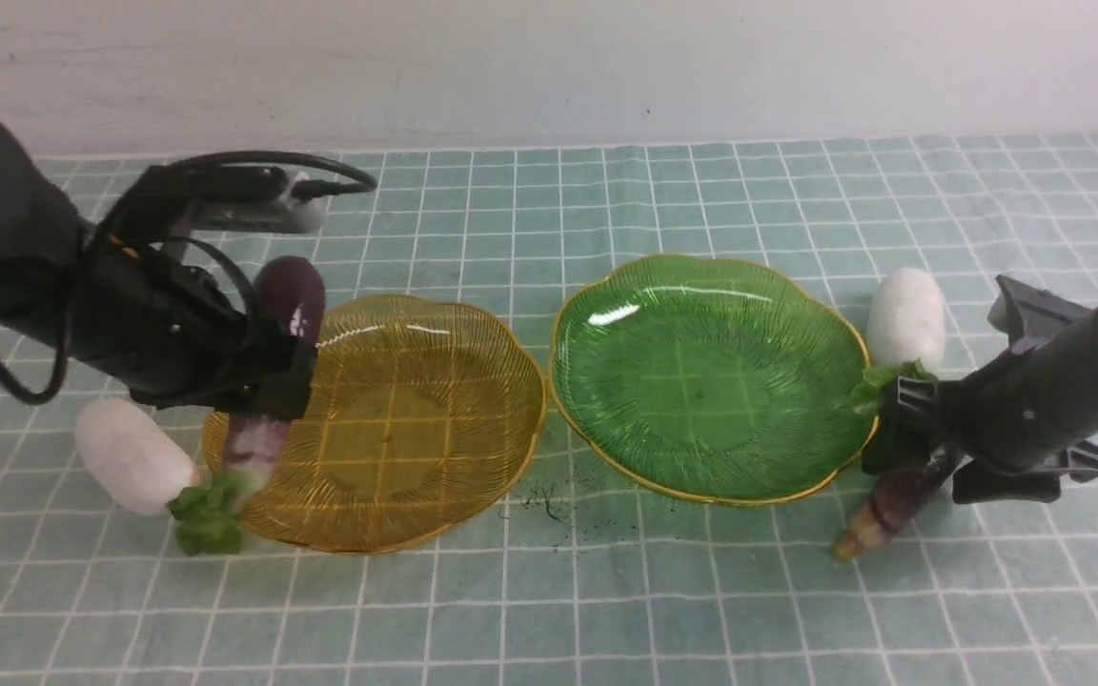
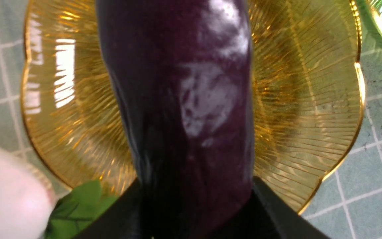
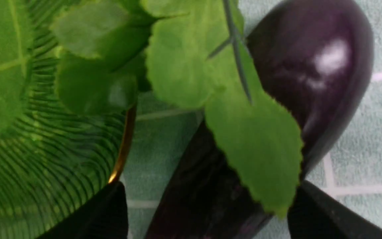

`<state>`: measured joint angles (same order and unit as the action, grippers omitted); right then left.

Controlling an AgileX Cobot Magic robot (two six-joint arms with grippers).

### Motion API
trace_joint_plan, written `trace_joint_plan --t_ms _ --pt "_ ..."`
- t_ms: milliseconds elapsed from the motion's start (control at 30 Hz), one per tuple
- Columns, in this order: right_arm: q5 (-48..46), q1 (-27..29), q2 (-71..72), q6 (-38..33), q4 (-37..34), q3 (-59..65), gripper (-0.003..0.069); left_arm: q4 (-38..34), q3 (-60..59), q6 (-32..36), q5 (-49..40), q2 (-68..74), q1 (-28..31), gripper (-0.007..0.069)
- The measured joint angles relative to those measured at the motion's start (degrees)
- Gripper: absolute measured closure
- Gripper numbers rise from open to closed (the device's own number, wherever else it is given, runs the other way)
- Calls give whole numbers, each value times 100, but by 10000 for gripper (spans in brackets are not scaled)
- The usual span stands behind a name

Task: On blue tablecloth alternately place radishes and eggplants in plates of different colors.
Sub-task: 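Pick up the eggplant and place it in the yellow plate, then pick up the eggplant and place it on the yellow plate with the right gripper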

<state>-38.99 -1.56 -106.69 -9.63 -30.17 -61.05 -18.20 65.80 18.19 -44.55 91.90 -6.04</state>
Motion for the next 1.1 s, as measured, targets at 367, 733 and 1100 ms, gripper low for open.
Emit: trace_joint_plan --t_ms 367,733,1100 --pt "-728 13 279 23 456 -127 309 -28 259 -231 41 897 -100 324" --pt "-1558 -79 2153 147 224 -140 309 8 583 -315 44 902 -100 52" --pt "-1399 -2201 1003 -645 -756 -1983 309 750 1742 -1192 -1629 797 275 522"
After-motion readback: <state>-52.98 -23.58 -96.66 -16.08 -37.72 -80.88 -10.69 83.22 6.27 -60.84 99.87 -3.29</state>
